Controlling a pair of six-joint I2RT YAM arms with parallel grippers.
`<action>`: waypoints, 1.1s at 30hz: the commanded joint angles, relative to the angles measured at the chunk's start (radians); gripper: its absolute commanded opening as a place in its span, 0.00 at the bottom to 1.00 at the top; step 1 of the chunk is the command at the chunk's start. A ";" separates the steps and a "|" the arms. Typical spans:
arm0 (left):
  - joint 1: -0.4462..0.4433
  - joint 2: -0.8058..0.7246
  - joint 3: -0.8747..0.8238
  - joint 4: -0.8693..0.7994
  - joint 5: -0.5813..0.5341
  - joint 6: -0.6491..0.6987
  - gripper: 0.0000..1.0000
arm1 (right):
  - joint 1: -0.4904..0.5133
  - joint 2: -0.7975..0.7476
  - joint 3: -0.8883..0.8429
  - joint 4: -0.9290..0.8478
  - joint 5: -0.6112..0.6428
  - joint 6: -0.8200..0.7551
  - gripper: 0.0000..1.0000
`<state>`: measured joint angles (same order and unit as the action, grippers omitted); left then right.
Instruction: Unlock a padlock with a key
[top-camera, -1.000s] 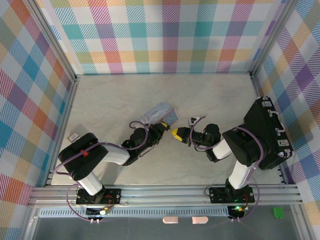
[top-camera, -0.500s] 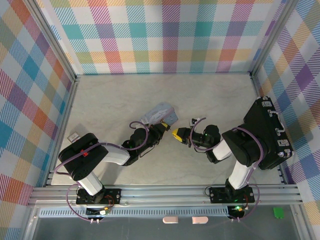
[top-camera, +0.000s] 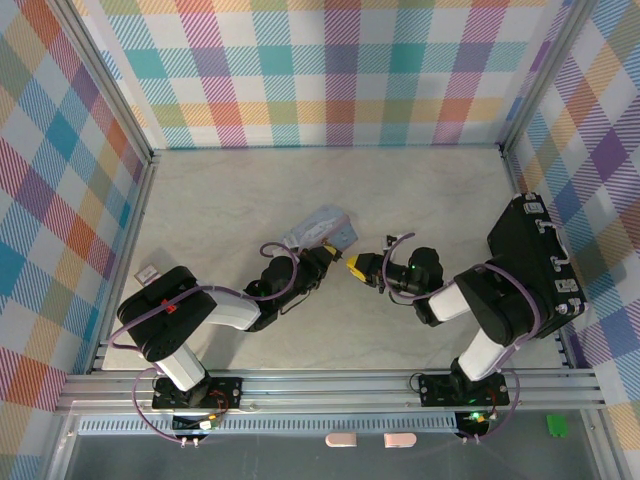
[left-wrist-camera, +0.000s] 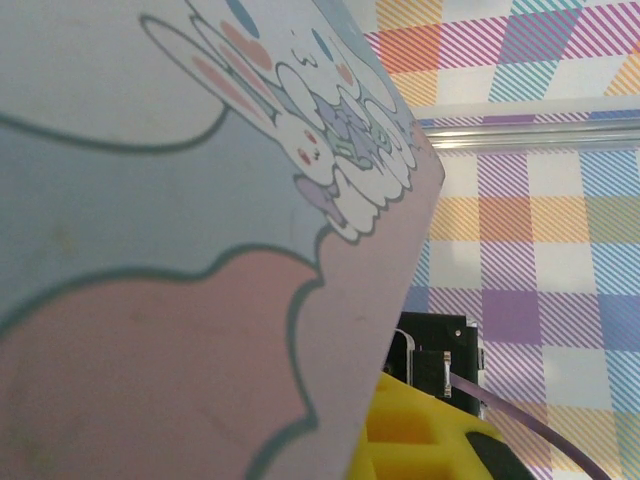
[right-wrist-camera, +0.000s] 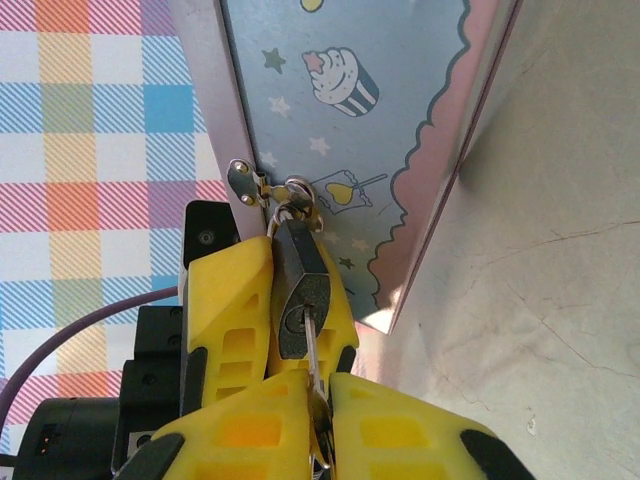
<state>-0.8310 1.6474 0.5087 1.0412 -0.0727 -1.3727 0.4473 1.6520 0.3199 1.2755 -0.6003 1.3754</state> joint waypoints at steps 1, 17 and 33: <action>-0.071 -0.043 0.043 0.118 0.142 -0.019 0.00 | -0.003 -0.036 0.005 -0.111 0.121 -0.056 0.12; -0.082 -0.041 0.054 0.146 0.146 -0.028 0.00 | 0.003 0.045 0.009 0.107 0.068 0.068 0.00; -0.085 -0.080 0.037 0.145 0.121 -0.043 0.00 | 0.031 0.011 0.012 0.132 0.112 0.062 0.00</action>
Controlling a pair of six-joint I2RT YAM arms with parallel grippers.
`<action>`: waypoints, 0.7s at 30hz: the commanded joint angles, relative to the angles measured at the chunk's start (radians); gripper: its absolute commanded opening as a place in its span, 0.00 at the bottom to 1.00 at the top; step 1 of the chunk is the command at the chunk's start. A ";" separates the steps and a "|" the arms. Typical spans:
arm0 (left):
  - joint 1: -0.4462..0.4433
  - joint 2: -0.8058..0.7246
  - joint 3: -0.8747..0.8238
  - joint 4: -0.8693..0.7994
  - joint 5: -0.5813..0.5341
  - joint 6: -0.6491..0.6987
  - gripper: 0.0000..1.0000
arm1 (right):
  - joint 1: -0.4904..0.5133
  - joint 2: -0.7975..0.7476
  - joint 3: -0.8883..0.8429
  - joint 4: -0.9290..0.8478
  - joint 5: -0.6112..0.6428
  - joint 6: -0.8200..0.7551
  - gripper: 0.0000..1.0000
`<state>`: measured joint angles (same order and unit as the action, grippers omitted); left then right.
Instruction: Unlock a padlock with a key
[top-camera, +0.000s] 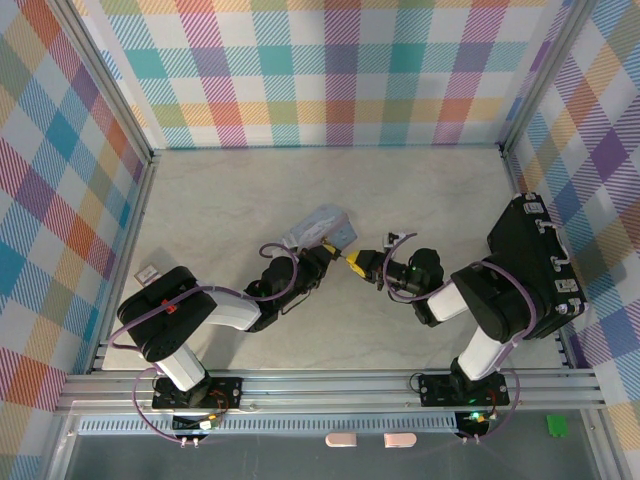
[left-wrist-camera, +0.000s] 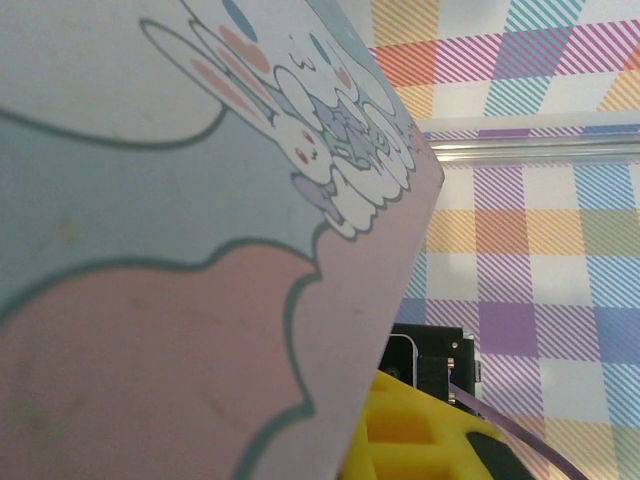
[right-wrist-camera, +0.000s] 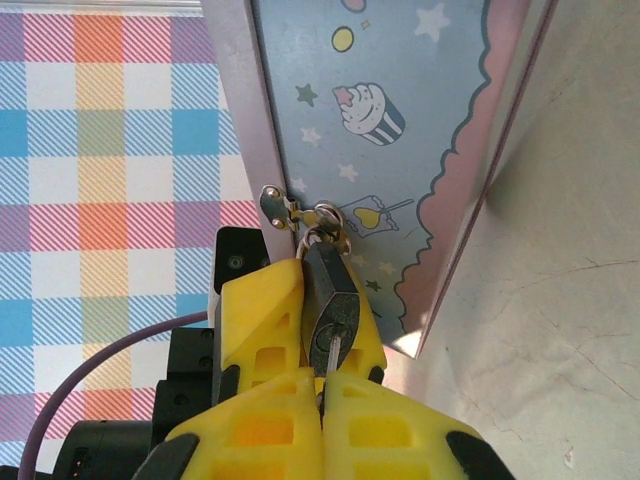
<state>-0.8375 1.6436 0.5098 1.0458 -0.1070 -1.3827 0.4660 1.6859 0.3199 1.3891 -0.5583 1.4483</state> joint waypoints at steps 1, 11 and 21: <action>-0.078 -0.089 0.039 0.120 0.152 -0.027 0.00 | 0.013 -0.025 0.011 0.018 0.070 -0.012 0.00; -0.077 -0.110 0.031 0.109 0.122 -0.053 0.00 | 0.047 -0.034 0.021 0.019 0.088 -0.032 0.00; -0.077 -0.083 0.027 0.121 0.128 -0.064 0.00 | 0.051 -0.043 -0.041 0.019 0.146 -0.070 0.00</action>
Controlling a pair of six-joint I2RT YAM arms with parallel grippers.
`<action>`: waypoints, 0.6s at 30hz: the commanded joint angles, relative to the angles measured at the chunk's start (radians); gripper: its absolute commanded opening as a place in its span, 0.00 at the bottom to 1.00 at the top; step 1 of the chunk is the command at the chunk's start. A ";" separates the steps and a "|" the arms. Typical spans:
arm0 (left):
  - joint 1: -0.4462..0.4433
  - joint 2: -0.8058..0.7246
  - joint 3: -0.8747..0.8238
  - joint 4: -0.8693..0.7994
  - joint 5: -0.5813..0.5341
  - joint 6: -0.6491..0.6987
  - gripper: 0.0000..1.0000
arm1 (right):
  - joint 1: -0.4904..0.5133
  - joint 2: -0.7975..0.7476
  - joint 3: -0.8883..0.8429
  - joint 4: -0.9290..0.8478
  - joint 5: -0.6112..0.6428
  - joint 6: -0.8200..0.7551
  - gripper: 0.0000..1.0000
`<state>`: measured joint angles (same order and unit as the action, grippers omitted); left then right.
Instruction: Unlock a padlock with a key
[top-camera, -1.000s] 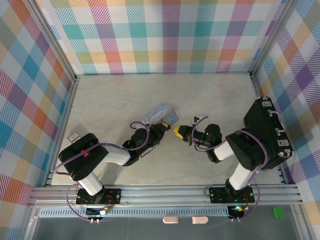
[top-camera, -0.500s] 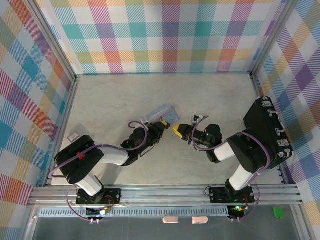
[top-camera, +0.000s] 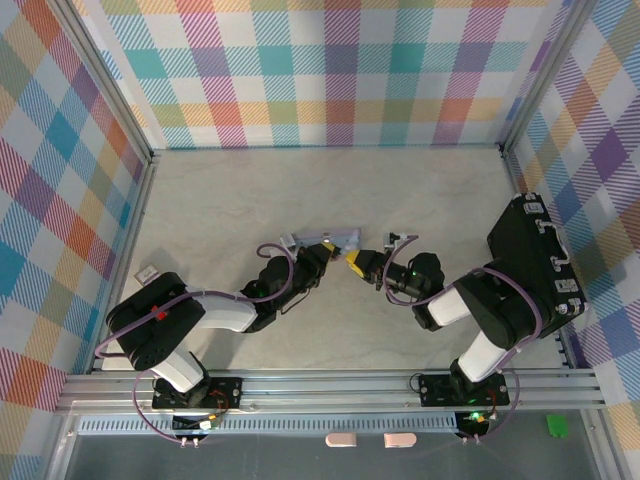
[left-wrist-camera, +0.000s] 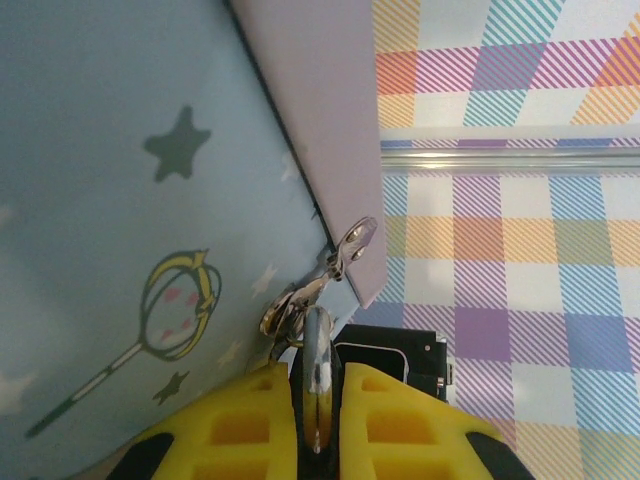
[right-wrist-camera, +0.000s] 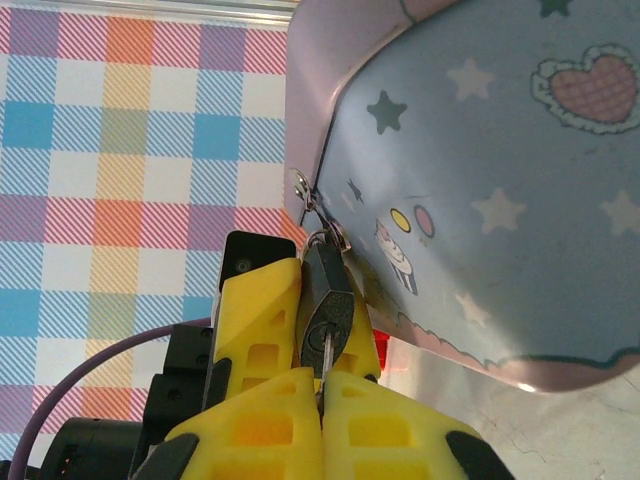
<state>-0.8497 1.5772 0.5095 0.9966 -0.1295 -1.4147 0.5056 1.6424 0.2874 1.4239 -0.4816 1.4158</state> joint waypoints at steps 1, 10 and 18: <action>-0.065 -0.014 0.026 0.168 0.153 -0.033 0.00 | 0.011 -0.002 -0.012 -0.017 0.074 -0.046 0.00; -0.065 -0.013 0.007 0.127 0.156 -0.045 0.00 | 0.011 -0.014 -0.054 -0.017 0.082 -0.113 0.00; -0.066 -0.011 -0.019 0.135 0.166 -0.061 0.00 | 0.011 -0.041 -0.097 -0.017 0.081 -0.123 0.00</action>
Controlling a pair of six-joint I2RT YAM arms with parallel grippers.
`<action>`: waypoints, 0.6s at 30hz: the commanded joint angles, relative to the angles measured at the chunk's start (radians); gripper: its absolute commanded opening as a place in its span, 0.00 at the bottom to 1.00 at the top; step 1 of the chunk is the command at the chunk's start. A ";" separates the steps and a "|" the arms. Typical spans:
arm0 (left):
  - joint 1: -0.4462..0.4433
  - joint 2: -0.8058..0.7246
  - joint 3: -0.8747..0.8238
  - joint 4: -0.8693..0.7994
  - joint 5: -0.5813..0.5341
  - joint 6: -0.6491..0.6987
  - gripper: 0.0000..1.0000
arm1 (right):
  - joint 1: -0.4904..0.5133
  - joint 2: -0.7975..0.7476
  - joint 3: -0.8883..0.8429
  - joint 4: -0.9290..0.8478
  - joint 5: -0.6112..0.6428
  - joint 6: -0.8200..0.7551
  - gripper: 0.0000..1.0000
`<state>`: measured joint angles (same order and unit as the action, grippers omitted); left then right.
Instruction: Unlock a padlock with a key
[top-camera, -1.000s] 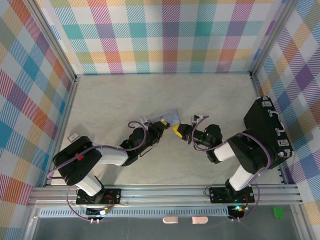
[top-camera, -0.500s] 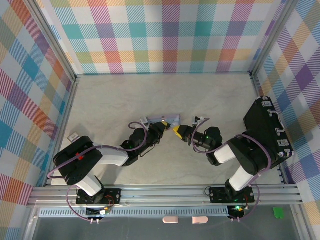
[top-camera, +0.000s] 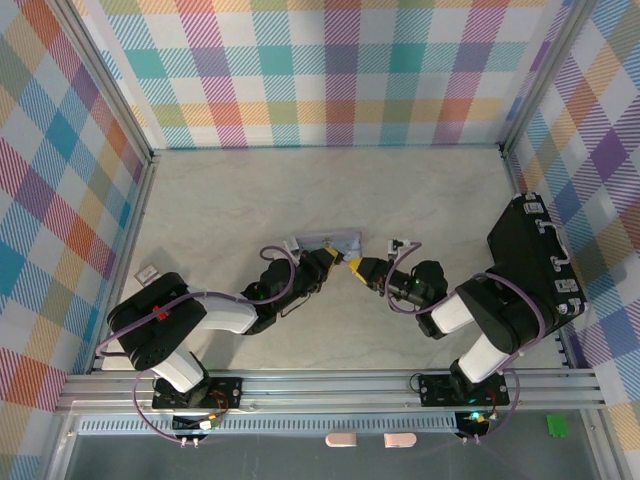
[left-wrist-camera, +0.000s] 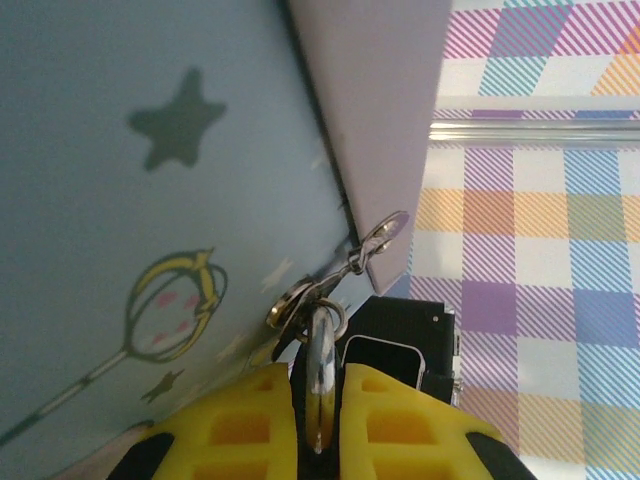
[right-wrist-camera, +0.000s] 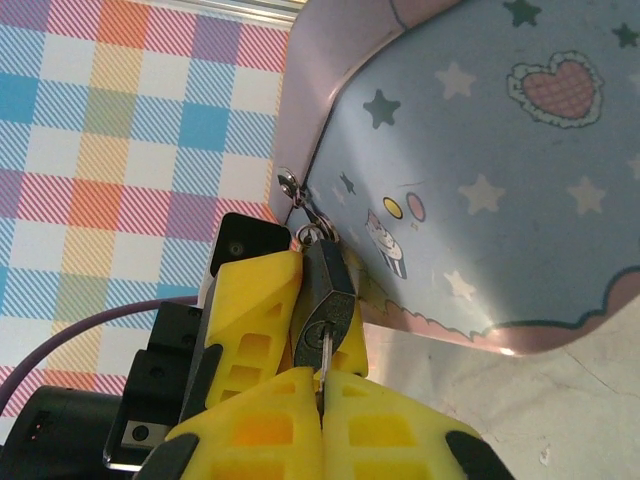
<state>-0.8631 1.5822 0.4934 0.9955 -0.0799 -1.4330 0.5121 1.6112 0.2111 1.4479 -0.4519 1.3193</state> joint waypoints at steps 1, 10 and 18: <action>-0.054 -0.018 -0.010 0.135 0.120 -0.043 0.00 | 0.005 -0.016 -0.027 -0.041 0.054 -0.025 0.00; -0.098 -0.089 -0.088 0.059 0.131 -0.017 0.00 | 0.081 -0.076 -0.103 -0.079 0.113 -0.031 0.00; -0.138 -0.083 -0.153 0.078 0.109 -0.016 0.00 | 0.173 -0.070 -0.160 -0.047 0.210 -0.052 0.00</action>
<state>-0.9531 1.5280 0.3428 0.9699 -0.0456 -1.4437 0.6773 1.5417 0.0631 1.3945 -0.3313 1.2957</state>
